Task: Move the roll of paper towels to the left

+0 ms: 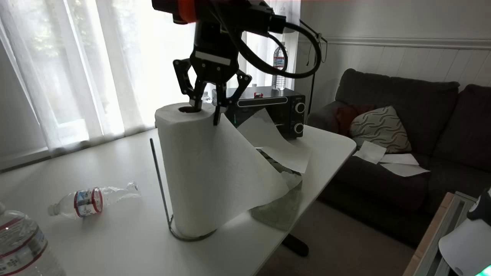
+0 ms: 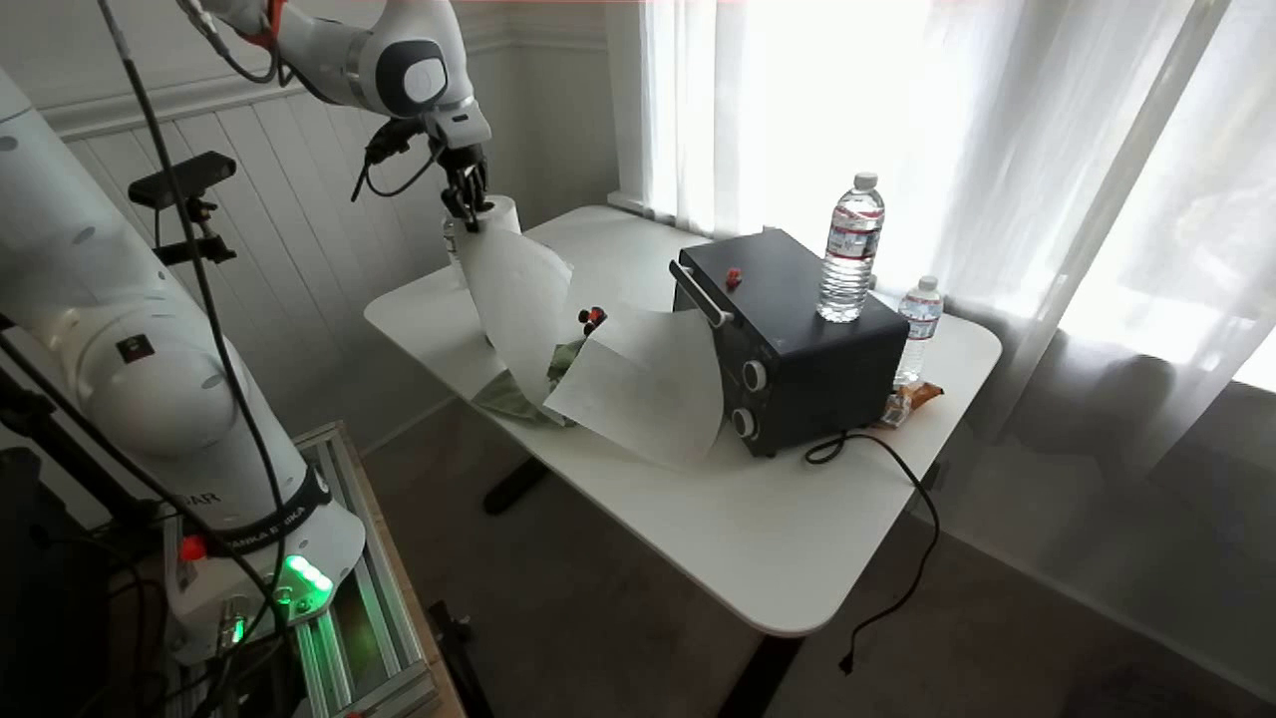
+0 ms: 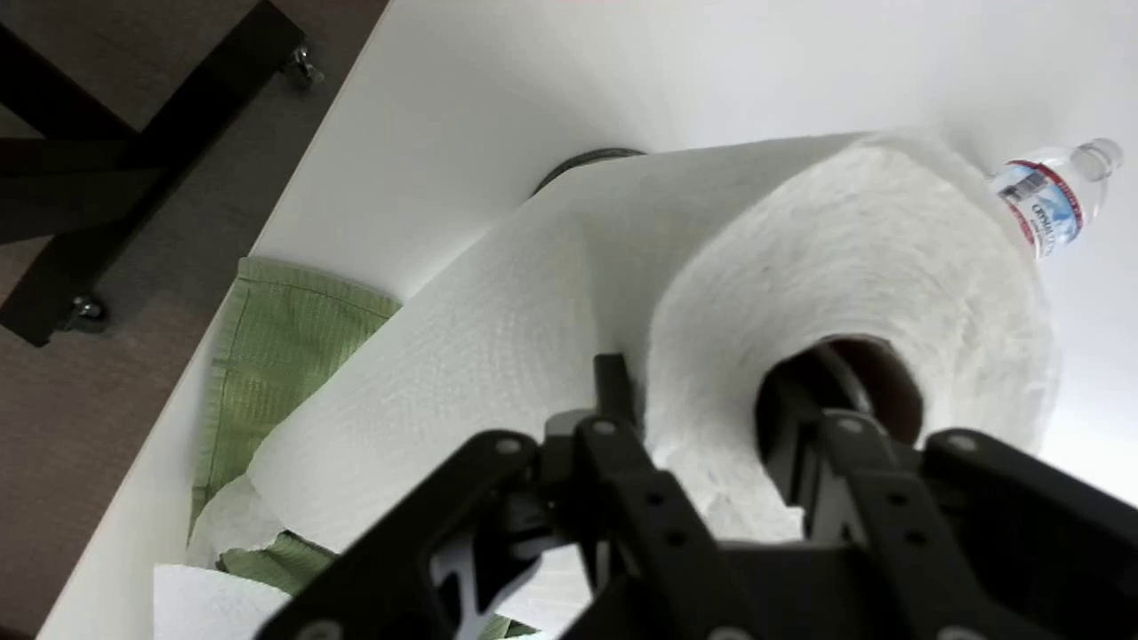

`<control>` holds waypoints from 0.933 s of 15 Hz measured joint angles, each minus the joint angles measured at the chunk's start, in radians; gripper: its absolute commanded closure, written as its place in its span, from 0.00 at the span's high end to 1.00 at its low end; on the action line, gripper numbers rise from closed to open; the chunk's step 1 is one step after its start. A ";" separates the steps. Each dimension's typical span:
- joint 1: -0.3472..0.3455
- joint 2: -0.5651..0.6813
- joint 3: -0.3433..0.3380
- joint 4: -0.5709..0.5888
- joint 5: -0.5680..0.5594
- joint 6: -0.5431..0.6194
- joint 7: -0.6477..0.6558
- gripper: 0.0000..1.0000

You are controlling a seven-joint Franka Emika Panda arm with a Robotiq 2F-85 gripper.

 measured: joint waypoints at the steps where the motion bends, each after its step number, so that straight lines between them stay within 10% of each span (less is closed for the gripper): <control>1: 0.001 0.001 0.000 0.002 -0.002 0.000 0.000 0.05; 14: 0.017 0.086 -0.008 0.099 -0.052 0.007 0.240 0.03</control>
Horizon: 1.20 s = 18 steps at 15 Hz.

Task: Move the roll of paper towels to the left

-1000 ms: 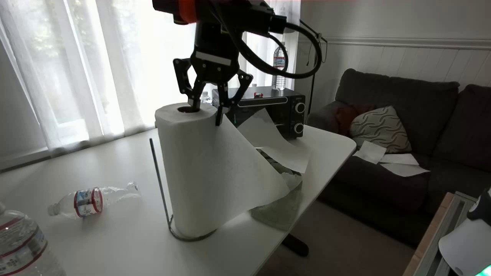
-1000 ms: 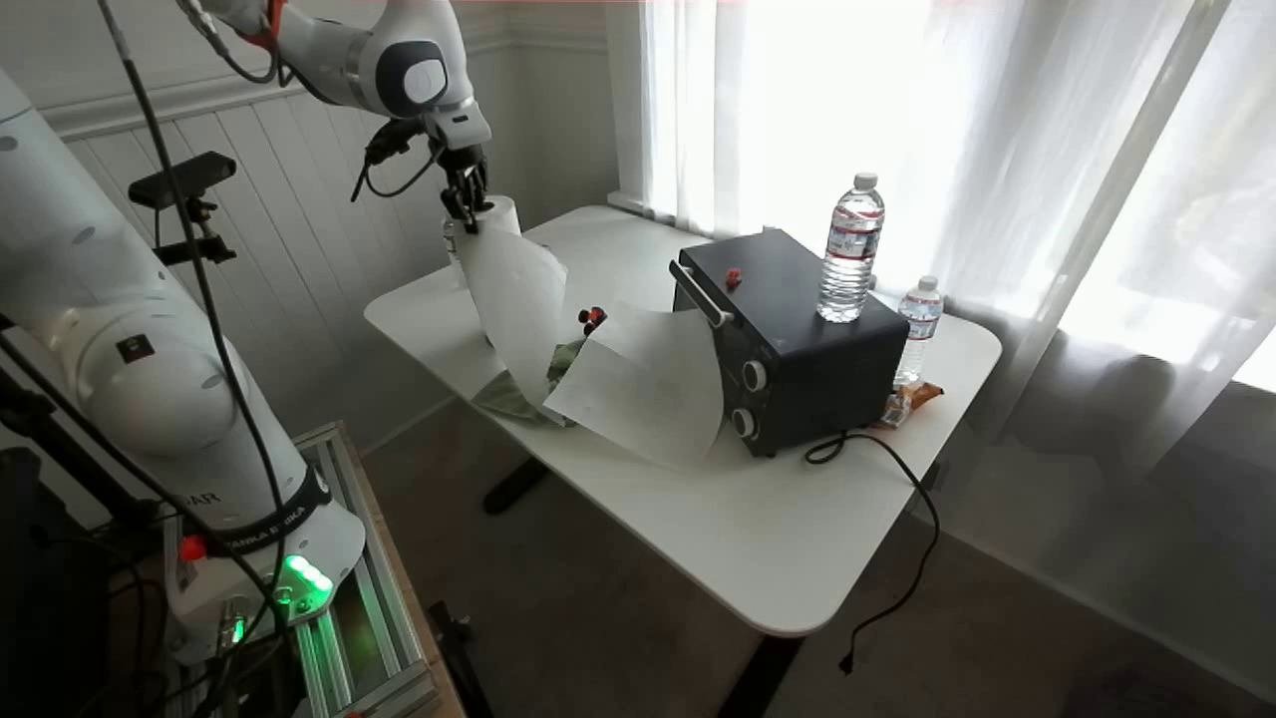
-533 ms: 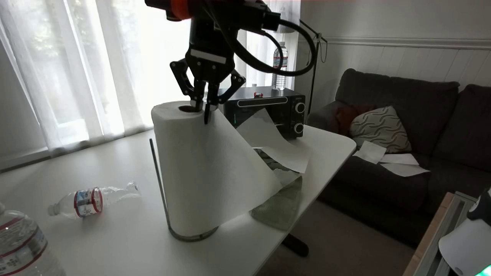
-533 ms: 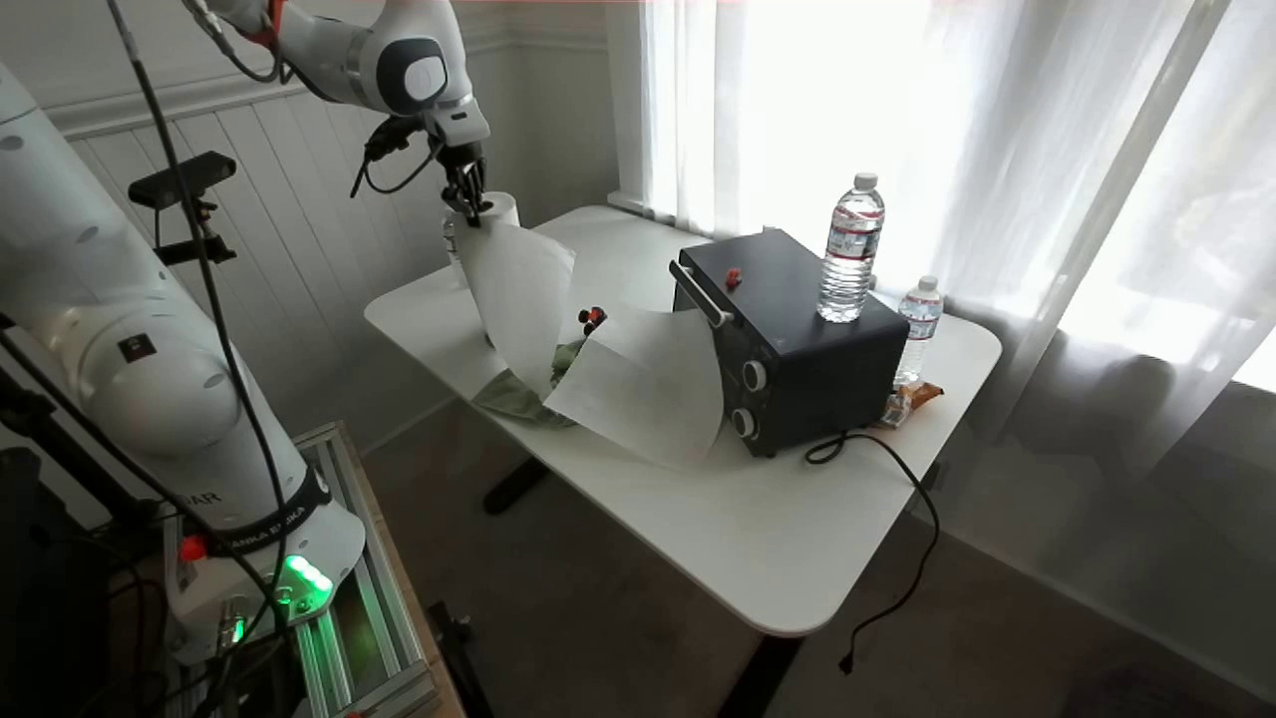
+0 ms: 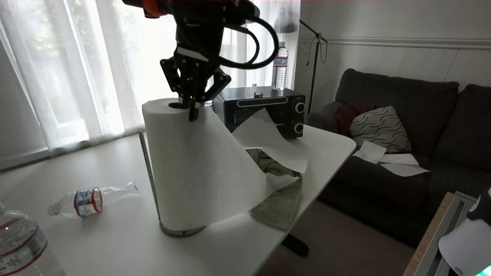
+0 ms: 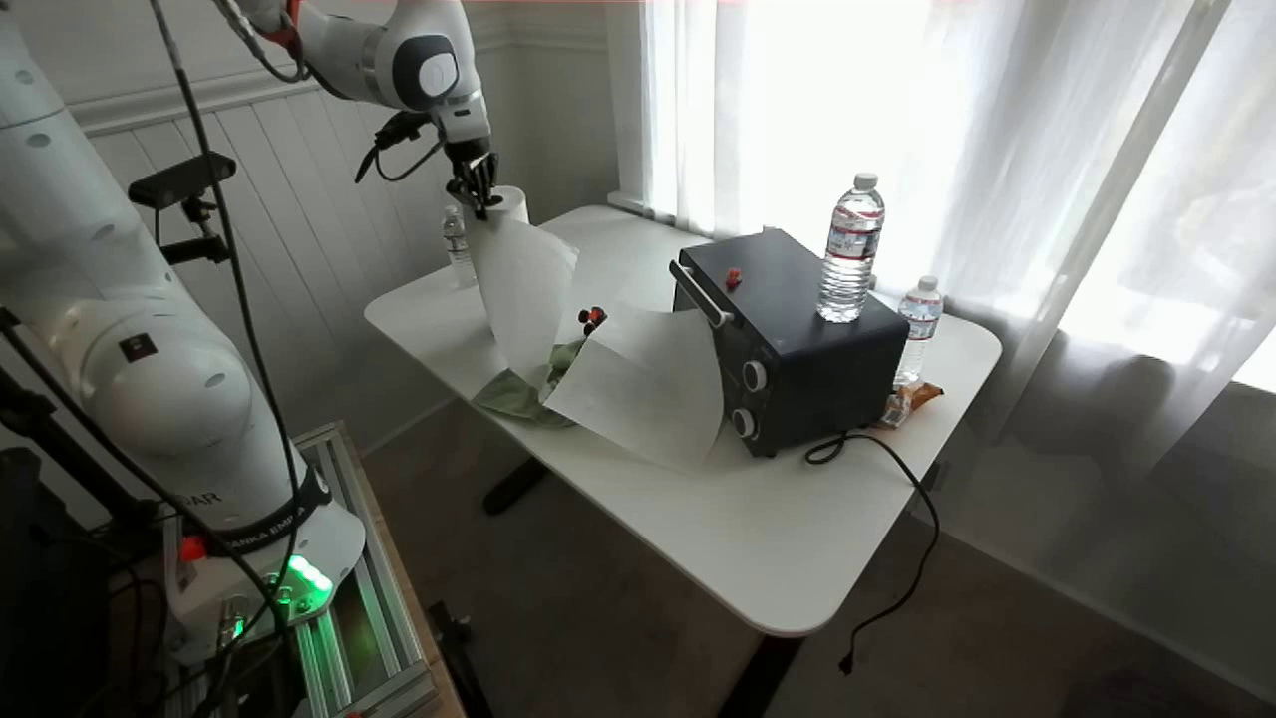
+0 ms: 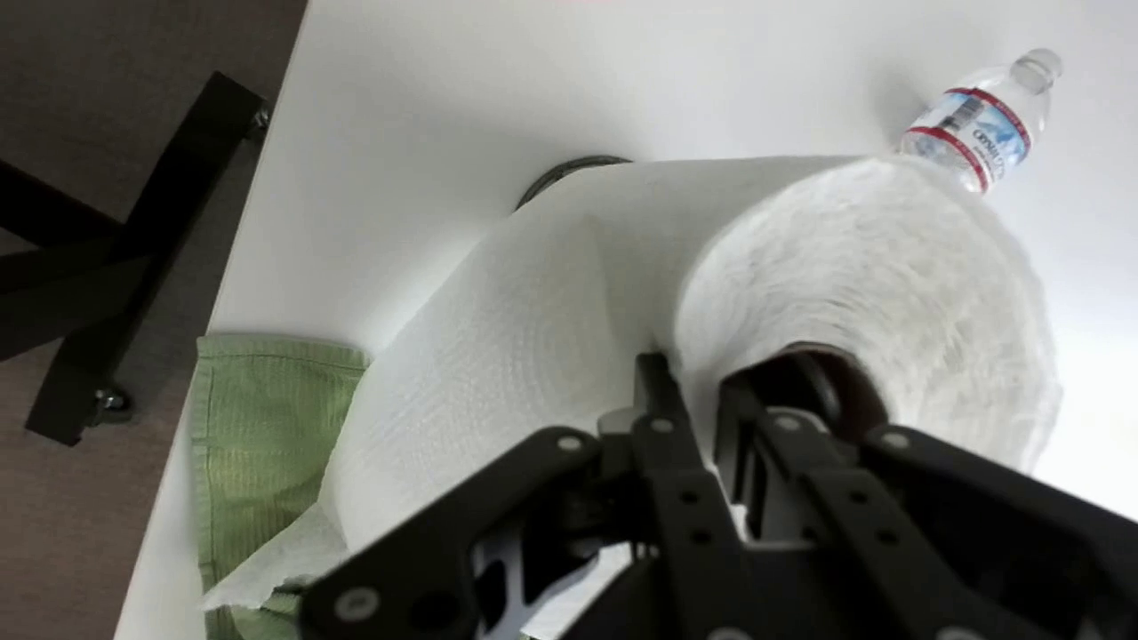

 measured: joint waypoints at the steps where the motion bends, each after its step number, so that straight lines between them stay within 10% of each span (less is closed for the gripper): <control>1: 0.005 0.015 -0.002 0.016 -0.027 0.009 0.050 0.03; 9: 0.086 0.152 -0.060 0.168 -0.251 0.054 0.493 0.03; 18: 0.115 0.219 -0.067 0.248 -0.251 0.054 0.453 0.03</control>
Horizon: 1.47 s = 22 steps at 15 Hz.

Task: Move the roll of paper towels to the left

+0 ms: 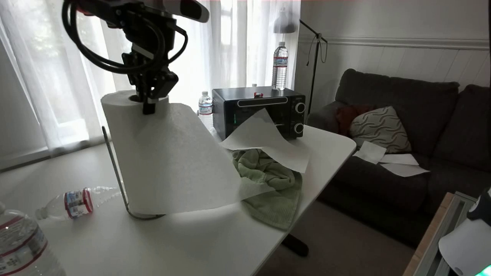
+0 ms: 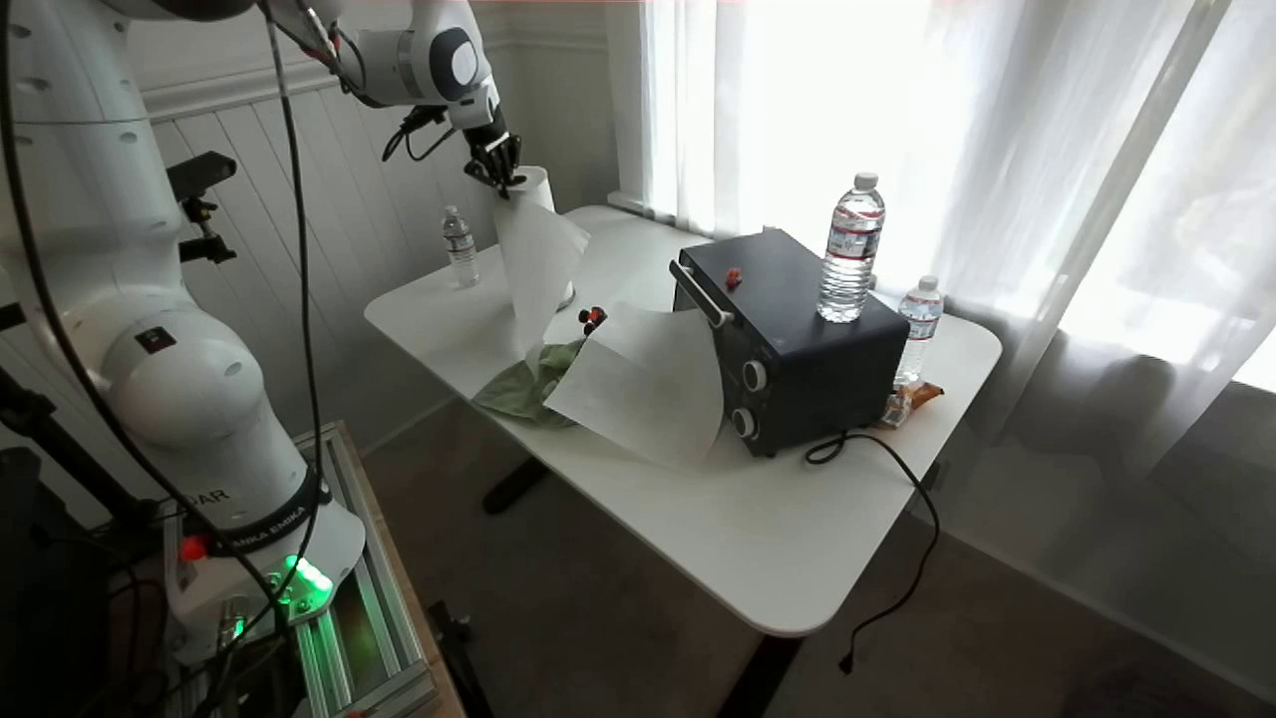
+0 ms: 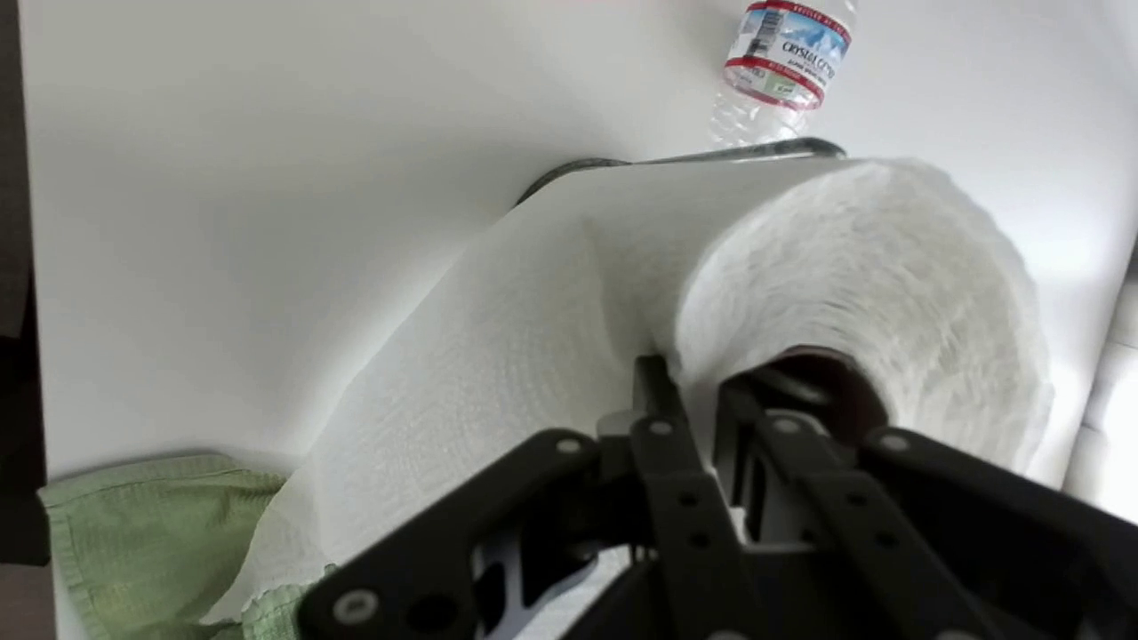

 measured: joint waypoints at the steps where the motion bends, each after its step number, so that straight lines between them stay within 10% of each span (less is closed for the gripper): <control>1: 0.000 0.000 0.000 0.000 0.000 0.000 0.000 0.03; 17: 0.106 0.088 -0.036 0.115 0.005 -0.024 0.213 0.03; 18: 0.115 0.097 -0.039 0.126 0.004 -0.024 0.221 0.38; 22: 0.138 0.121 -0.056 0.156 0.004 -0.024 0.238 0.60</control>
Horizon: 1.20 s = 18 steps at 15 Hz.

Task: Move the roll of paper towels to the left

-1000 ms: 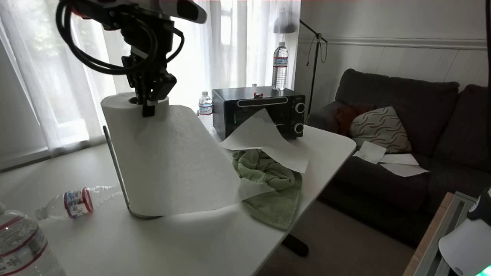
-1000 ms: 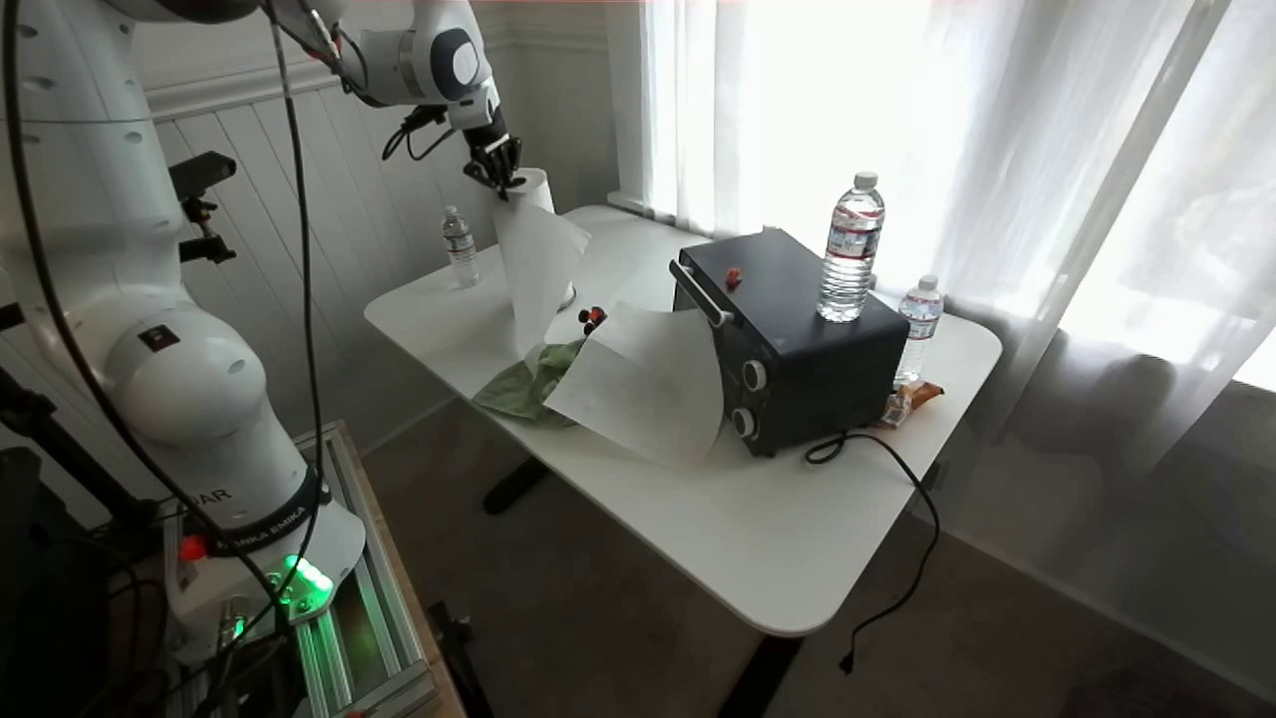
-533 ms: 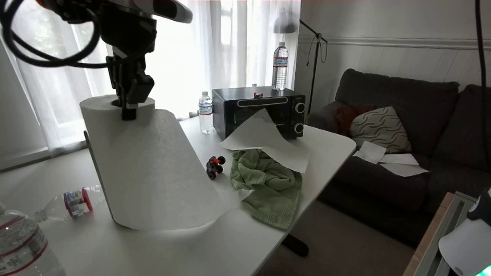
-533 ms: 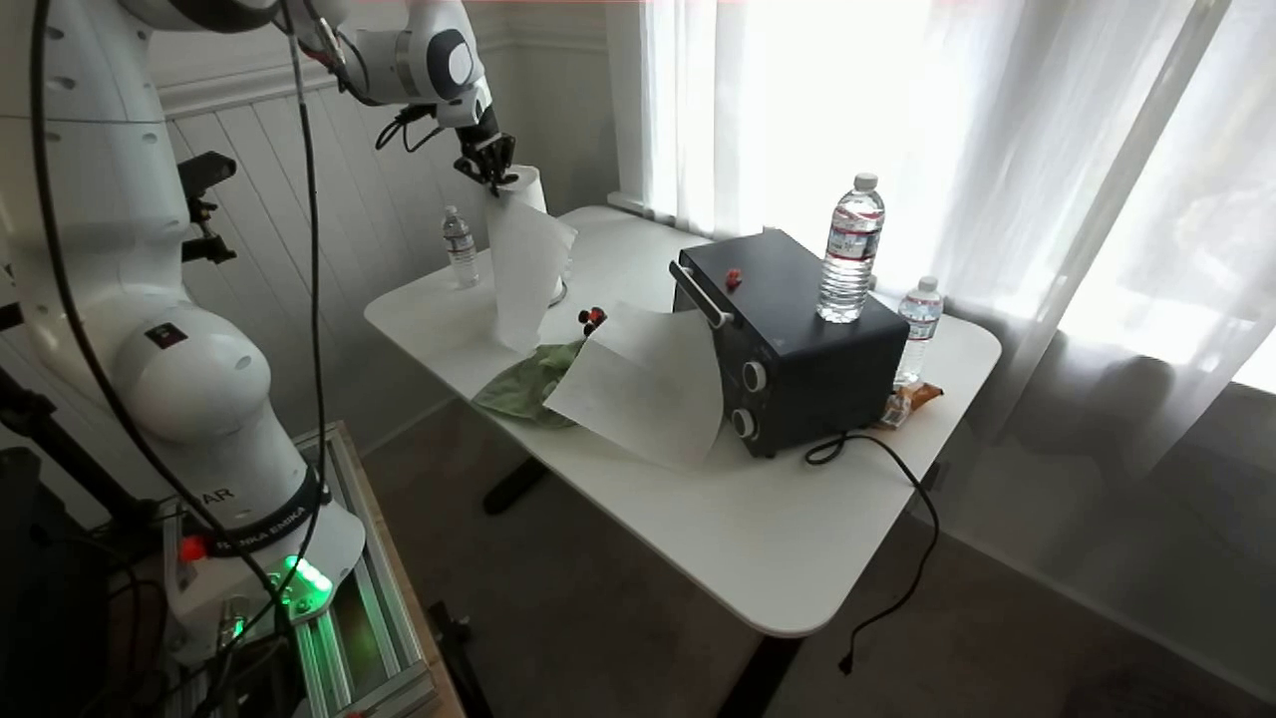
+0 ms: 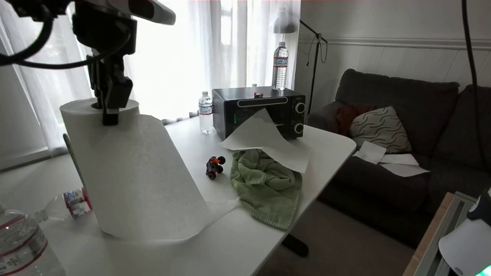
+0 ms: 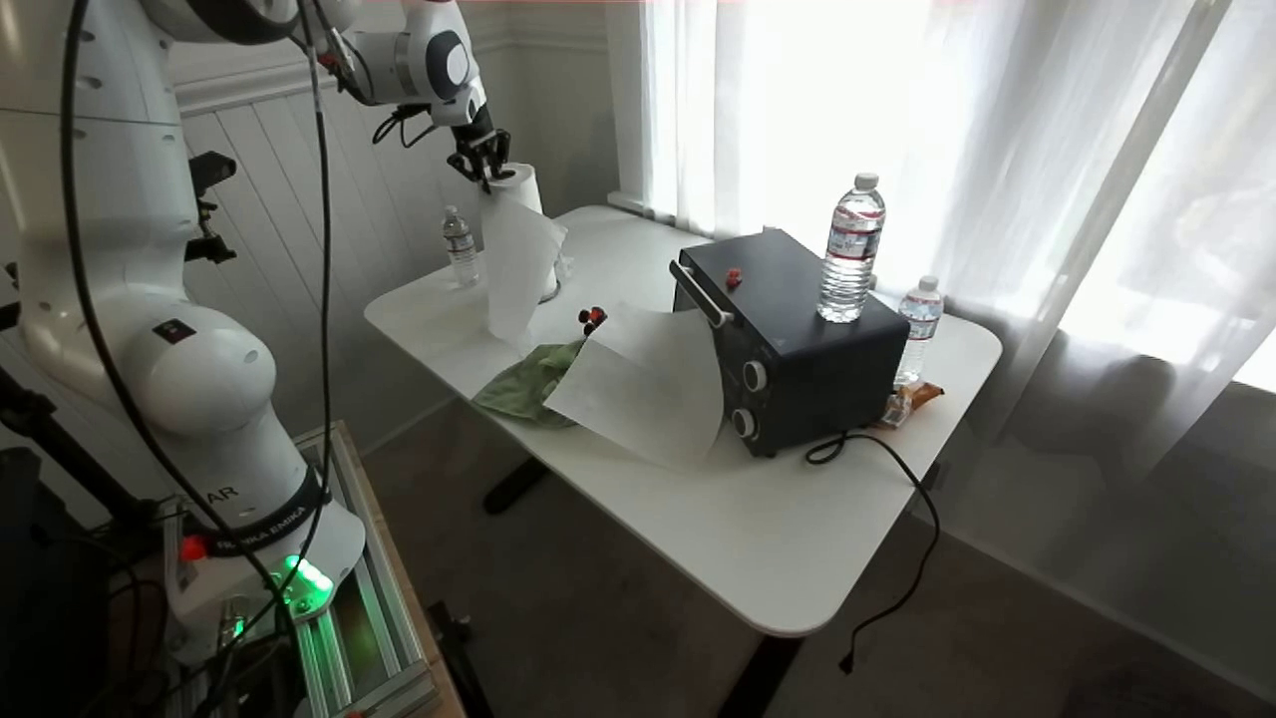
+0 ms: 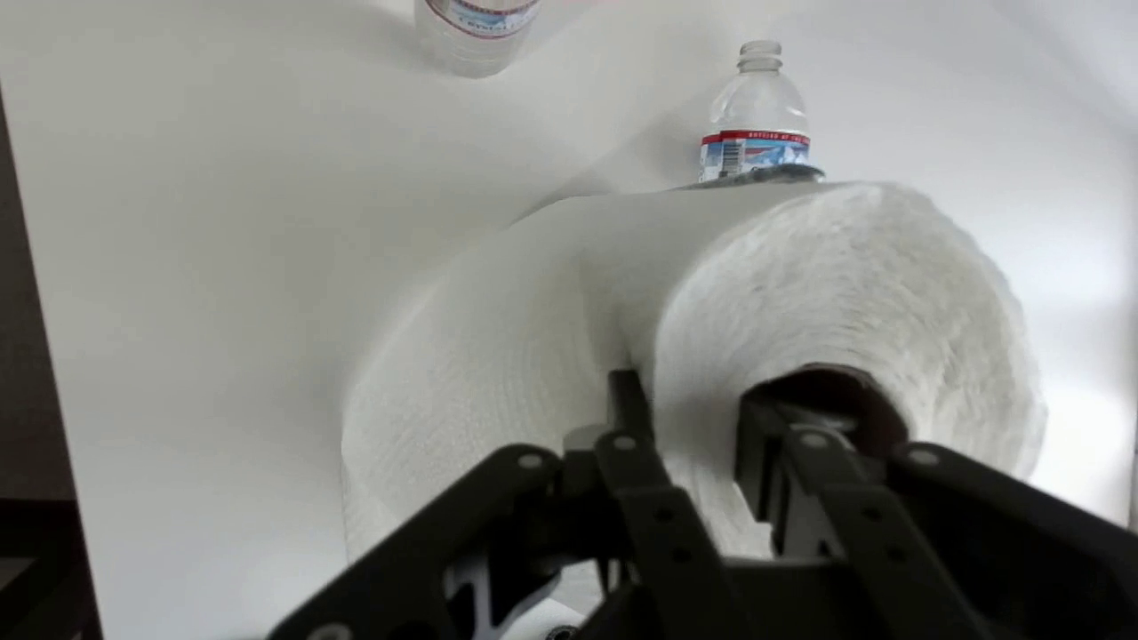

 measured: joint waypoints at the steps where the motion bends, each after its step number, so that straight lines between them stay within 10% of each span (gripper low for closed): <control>1: 0.003 0.005 -0.004 0.005 0.000 0.000 0.002 0.66; 6: 0.013 0.005 -0.017 0.012 -0.002 0.000 0.009 0.99; 18: 0.022 -0.081 -0.017 0.006 -0.056 -0.122 -0.061 1.00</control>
